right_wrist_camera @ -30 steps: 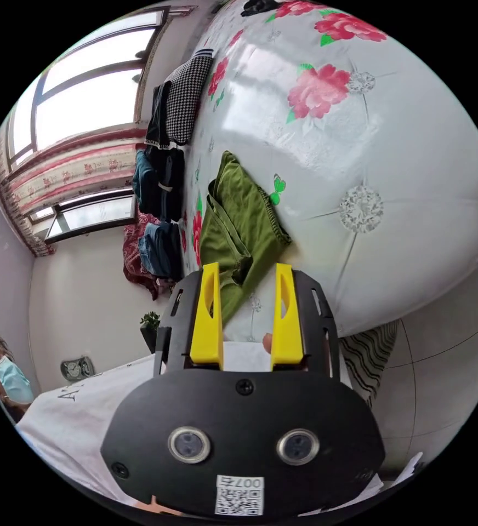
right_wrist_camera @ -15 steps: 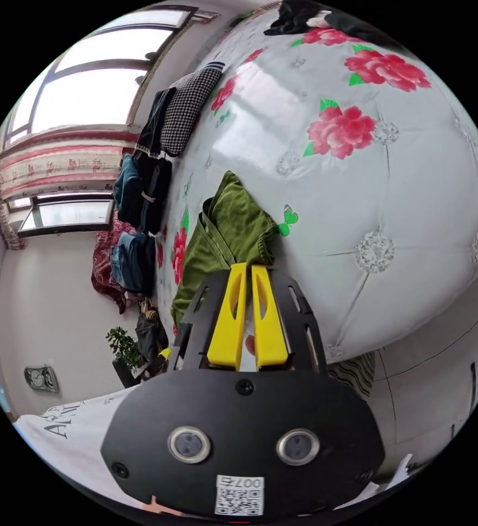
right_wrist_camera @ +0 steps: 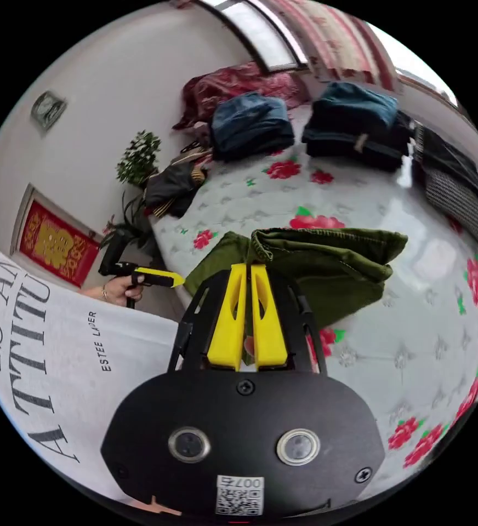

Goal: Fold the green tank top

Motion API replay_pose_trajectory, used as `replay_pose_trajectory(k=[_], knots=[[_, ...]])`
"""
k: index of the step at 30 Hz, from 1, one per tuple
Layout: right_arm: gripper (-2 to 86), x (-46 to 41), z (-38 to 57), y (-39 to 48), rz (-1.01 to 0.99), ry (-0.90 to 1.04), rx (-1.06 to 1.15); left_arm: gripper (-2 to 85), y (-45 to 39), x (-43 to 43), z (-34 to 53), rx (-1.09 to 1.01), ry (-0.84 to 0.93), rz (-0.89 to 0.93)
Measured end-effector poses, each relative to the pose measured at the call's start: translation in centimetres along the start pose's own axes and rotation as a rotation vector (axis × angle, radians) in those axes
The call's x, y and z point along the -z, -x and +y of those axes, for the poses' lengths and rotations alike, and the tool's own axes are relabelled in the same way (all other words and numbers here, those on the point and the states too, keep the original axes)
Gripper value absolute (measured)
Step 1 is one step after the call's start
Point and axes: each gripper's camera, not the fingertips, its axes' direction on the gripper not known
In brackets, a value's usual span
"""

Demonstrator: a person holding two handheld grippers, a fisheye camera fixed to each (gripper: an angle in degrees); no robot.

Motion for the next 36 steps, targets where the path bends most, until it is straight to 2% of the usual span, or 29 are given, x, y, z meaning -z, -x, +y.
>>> replay_pose_trajectory(k=[2,4,7,9,12,15,20,22,27,31,32,36], knots=[[0.1,-5.3,-3.0,4.7,-0.087,0.095,0.157,2.8,1.7,1.1,0.6,0.053,-0.041,0.032],[0.5,-9.9,-4.0,7.1,-0.138,0.169,0.21,3.2,3.1,1.7,1.1,0.089,-0.055,0.045],[2.1,-17.6,-4.2,8.3,-0.156,0.32,0.191,3.9,5.4,2.5,1.8,0.149,-0.063,0.05],[3.3,-19.5,-4.2,7.9,-0.192,0.4,0.164,4.6,6.5,2.9,2.0,0.172,-0.066,0.07],[4.9,-16.4,-3.5,5.6,-0.257,0.331,0.095,6.0,7.8,3.7,1.8,0.177,-0.072,0.096],[6.0,-10.6,-0.9,0.3,-0.264,0.199,-0.096,8.1,9.2,3.8,0.8,0.168,-0.051,0.128],[7.7,-6.0,7.9,-10.2,-0.342,0.096,-0.61,14.3,10.9,2.7,-3.8,0.121,0.05,0.229],[8.0,-6.6,9.4,-11.5,-0.408,0.084,-0.704,15.6,11.5,2.5,-5.5,0.117,0.093,0.261],[7.4,-9.0,9.1,-12.5,-0.508,0.056,-0.777,14.9,14.5,1.1,-9.2,0.202,0.204,0.406],[3.7,-10.3,7.6,-12.6,-0.614,0.11,-0.761,3.6,15.5,-1.9,-12.2,0.221,0.317,0.477],[2.5,-9.7,7.4,-12.6,-0.613,0.102,-0.756,0.8,15.2,-2.4,-12.8,0.198,0.311,0.489],[0.9,-4.9,7.8,-12.5,-0.604,-0.015,-0.761,-0.5,13.5,-1.4,-14.2,0.139,0.219,0.588]])
